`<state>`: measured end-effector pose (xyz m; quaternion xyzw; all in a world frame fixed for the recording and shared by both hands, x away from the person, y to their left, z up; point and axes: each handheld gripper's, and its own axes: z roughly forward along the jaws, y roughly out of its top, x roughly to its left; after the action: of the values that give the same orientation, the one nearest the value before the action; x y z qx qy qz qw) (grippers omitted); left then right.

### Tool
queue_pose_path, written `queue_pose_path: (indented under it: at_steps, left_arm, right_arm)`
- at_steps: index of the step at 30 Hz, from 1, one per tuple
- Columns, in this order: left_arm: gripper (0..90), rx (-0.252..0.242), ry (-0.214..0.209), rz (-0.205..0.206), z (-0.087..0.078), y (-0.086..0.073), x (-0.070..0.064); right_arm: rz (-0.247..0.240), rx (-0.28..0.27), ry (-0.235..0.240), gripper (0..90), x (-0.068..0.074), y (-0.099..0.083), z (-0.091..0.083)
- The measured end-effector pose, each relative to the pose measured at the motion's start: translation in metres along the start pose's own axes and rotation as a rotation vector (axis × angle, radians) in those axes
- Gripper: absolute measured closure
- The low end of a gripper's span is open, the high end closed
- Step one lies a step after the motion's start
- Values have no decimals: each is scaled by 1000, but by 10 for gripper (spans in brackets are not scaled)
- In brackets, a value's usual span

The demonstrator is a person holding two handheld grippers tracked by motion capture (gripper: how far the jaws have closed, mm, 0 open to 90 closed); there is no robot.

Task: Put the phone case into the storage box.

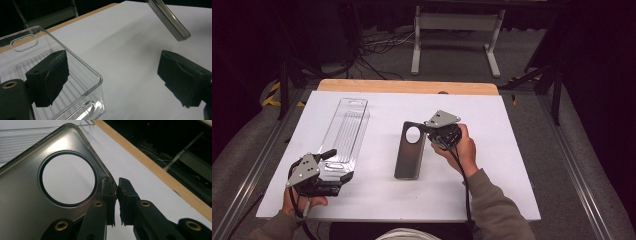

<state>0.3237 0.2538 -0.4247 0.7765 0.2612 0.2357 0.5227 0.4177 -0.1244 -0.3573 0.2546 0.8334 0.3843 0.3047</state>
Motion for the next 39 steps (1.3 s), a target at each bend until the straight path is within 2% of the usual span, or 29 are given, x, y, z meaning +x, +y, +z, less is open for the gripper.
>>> queue_pose_path:
  at_steps: [13, 17, 21, 25, 30, 32, 39]
  left_arm:
    - [112, -13, -9, 5, 8, 10, 0]
    - [112, -14, 6, 3, 14, 18, 0]
    - [112, -22, 6, 7, 20, 29, -2]
    - [105, -49, -7, 2, 27, 41, -5]
    - [104, -45, -38, 19, 35, 52, -7]
    - [104, -54, -35, 23, 37, 53, -7]
    - [103, -51, -68, 21, 50, 62, -12]
  right_arm:
    - [-43, -21, -29, 841, 11, -1, -8]
    - [-45, -27, -16, 840, 13, -1, -9]
    - [-62, -39, -23, 840, 16, 1, -8]
    - [-80, -45, -19, 840, 21, 4, -8]
    - [-104, -52, -18, 840, 28, 7, -9]
    - [-107, -54, -17, 840, 30, 8, -9]
    - [-131, -54, -14, 840, 39, 11, -7]
